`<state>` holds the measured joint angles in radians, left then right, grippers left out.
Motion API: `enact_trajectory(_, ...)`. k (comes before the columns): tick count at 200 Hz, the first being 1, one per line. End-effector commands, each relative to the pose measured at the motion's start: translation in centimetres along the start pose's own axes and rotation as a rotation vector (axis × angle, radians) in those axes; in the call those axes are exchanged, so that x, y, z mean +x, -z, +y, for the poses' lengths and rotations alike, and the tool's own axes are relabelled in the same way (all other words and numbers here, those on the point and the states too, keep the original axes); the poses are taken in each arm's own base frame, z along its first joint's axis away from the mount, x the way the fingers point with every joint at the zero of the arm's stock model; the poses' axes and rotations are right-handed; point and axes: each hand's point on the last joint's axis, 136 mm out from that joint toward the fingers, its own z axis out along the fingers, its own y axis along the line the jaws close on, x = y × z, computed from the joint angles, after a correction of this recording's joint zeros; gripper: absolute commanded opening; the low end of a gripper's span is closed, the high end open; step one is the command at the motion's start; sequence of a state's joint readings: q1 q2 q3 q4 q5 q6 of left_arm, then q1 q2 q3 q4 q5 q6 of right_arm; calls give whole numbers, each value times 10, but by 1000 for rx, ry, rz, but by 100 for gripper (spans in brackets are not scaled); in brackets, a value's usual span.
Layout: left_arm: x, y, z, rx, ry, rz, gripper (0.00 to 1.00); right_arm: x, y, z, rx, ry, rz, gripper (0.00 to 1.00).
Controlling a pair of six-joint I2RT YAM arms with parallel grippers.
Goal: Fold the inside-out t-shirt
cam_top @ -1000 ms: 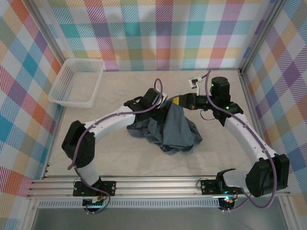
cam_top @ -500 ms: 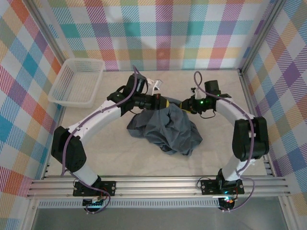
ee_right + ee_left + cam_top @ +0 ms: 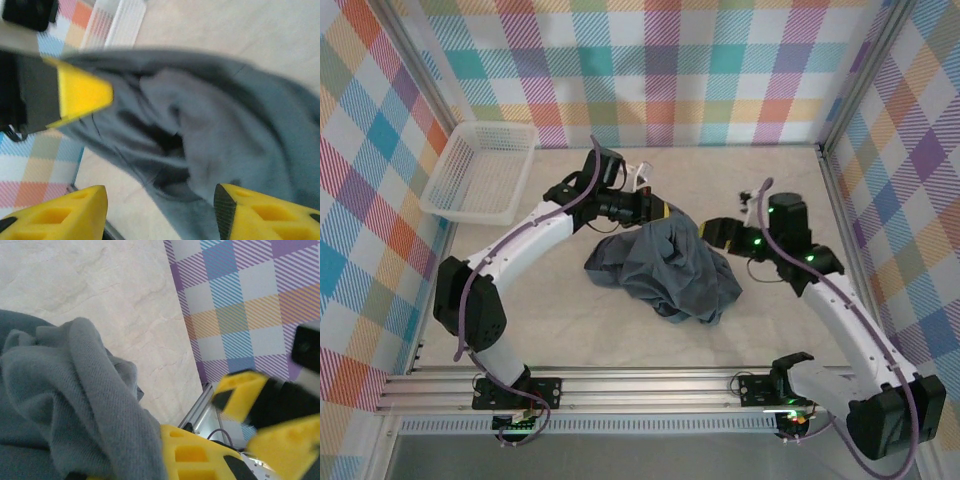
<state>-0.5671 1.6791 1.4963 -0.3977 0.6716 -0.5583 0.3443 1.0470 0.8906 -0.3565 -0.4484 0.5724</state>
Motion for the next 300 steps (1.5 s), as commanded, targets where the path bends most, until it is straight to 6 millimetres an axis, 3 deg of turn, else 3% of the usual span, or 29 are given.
enact_trajectory(1, -7, 8, -18, 45, -15, -6, 0, 7, -35, -15, 40, -53, 40, 66)
enact_trajectory(23, -10, 12, -22, 47, -26, -22, 0, 5, -65, -16, 10, -70, 133, 56)
enact_trajectory(41, -13, 18, -16, 22, -28, -42, 0, -3, -75, 11, -116, -72, 200, 22)
enact_trajectory(57, -16, 27, 19, -101, -15, -72, 0, -16, -63, 47, -255, -37, 183, 0)
enact_trajectory(74, -21, 34, 74, -202, 34, -116, 3, -26, -35, 87, -420, 42, 125, 0)
enact_trajectory(87, -26, 34, 96, -171, 70, -144, 8, -26, -15, 108, -525, 99, 92, 0)
enact_trajectory(101, -37, 33, 84, -62, 62, -175, 22, -24, -1, 119, -596, 132, 69, 0)
enact_trajectory(119, -45, 42, 61, 3, 19, -213, 49, -18, 0, 114, -615, 122, 81, 0)
enact_trajectory(134, -43, 58, 52, -40, -44, -234, 62, -15, -3, 106, -608, 102, 95, 0)
enact_trajectory(171, -9, 95, 58, -310, -212, -231, 68, -15, -11, 92, -571, 77, 103, 0)
enact_trajectory(183, 7, 98, 62, -419, -297, -225, 55, -16, -12, 91, -564, 78, 108, 0)
enact_trajectory(195, 21, 88, 56, -415, -331, -208, 35, -16, -14, 92, -566, 76, 122, 0)
enact_trajectory(223, 36, 35, 40, -261, -194, -139, 24, -16, -15, 93, -569, 67, 142, 0)
enact_trajectory(238, 40, 7, 41, -250, -145, -95, 31, -16, -15, 93, -568, 65, 148, 0)
enact_trajectory(258, 41, -21, 58, -266, -54, -44, 58, -15, -14, 92, -561, 64, 147, 0)
enact_trajectory(269, 43, -32, 61, -241, -40, -25, 66, -15, -14, 92, -559, 65, 141, 0)
enact_trajectory(289, 48, -42, 69, -237, -11, 5, 68, -14, -14, 91, -554, 61, 141, 0)
enact_trajectory(300, 52, -45, 70, -233, -4, 31, 60, -13, -14, 90, -548, 62, 139, 0)
